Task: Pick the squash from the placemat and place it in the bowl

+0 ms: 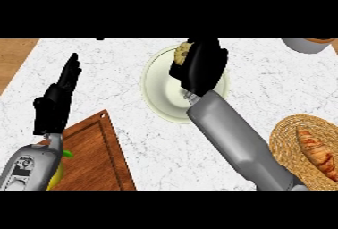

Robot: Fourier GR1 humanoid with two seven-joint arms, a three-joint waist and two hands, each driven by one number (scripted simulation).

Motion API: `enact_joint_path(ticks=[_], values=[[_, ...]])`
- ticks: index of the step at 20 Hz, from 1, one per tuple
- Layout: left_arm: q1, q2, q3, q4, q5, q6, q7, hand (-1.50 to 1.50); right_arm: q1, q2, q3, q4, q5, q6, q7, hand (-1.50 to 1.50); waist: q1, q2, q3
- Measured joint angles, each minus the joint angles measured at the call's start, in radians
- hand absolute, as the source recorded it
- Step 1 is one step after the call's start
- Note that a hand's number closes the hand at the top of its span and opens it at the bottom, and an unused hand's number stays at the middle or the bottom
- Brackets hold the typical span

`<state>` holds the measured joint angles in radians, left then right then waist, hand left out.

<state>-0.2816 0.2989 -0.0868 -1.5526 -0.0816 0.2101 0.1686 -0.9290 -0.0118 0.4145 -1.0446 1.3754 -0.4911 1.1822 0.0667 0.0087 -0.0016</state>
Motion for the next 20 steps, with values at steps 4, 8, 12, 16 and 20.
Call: enact_joint_path(ticks=[4, 8, 12, 16, 20], values=[[0.004, 0.011, 0.023, 0.000, 0.009, -0.006, 0.000, 0.00, 0.004, 0.000, -0.035, 0.113, 0.056, -0.025, -0.004, 1.50, -0.016, 0.000, 0.001], [0.019, 0.005, 0.026, -0.003, 0.005, -0.003, -0.011, 0.00, 0.012, -0.001, -0.096, 0.208, 0.084, -0.067, -0.024, 1.50, -0.025, 0.001, 0.001], [0.025, -0.001, 0.022, -0.010, 0.000, -0.001, -0.012, 0.00, 0.031, 0.000, -0.201, 0.262, 0.019, -0.152, -0.082, -1.50, -0.024, 0.005, 0.003], [0.028, -0.008, 0.017, -0.018, -0.004, -0.002, -0.010, 0.00, 0.056, 0.004, -0.273, 0.311, -0.108, -0.268, -0.170, -1.50, -0.020, 0.008, 0.003], [0.022, -0.015, 0.017, -0.011, -0.009, -0.002, -0.010, 0.00, 0.047, 0.007, -0.305, 0.351, -0.250, -0.374, -0.283, -1.50, -0.016, 0.009, 0.004]])
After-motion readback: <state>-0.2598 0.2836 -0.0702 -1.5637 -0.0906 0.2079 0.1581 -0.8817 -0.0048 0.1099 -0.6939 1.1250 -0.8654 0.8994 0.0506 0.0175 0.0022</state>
